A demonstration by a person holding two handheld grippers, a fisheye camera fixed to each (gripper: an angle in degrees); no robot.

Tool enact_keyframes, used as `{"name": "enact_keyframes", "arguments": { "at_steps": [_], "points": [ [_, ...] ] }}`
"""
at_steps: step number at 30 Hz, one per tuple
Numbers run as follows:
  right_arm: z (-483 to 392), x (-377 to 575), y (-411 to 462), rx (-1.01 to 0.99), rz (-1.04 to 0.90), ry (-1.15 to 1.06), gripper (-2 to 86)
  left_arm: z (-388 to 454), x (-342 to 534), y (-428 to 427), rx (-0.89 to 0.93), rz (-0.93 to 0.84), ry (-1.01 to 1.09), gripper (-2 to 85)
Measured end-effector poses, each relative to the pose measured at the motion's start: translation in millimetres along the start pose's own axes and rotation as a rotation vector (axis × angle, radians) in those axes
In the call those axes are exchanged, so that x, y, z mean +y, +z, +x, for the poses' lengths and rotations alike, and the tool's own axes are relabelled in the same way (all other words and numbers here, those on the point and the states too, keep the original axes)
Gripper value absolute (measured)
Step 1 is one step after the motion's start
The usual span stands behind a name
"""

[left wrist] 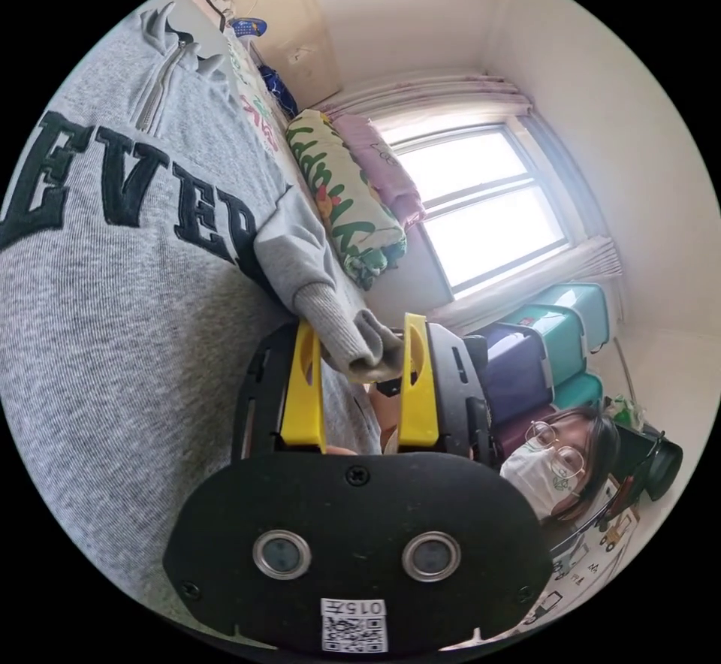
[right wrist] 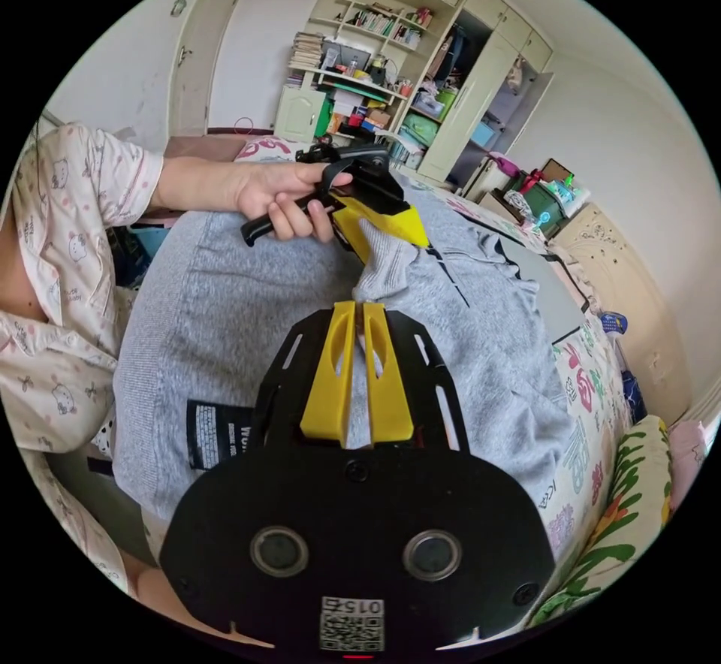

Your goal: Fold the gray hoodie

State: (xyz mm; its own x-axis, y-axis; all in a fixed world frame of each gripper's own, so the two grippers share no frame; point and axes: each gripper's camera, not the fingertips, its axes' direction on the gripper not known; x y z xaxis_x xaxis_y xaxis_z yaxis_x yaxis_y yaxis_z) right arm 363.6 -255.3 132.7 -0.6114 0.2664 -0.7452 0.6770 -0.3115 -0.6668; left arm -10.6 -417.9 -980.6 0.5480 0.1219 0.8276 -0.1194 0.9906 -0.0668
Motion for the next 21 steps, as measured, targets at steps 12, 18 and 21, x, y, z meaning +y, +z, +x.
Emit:
{"name": "enact_keyframes", "arguments": {
  "at_steps": [12,18,21],
  "points": [
    [111.7,114.8,-39.6,0.153,0.313,0.328,11.0,99.9,48.5,13.7,-0.160,0.067,0.204,7.6],
    [176.9,171.0,1.3,0.249,0.166,0.545,12.6,153.6,165.2,-31.5,-0.348,0.164,0.282,7.6],
    [187.9,177.8,33.5,0.227,0.071,0.523,12.8,151.6,224.0,-38.1,-0.430,0.193,0.252,7.4]
  ]
}}
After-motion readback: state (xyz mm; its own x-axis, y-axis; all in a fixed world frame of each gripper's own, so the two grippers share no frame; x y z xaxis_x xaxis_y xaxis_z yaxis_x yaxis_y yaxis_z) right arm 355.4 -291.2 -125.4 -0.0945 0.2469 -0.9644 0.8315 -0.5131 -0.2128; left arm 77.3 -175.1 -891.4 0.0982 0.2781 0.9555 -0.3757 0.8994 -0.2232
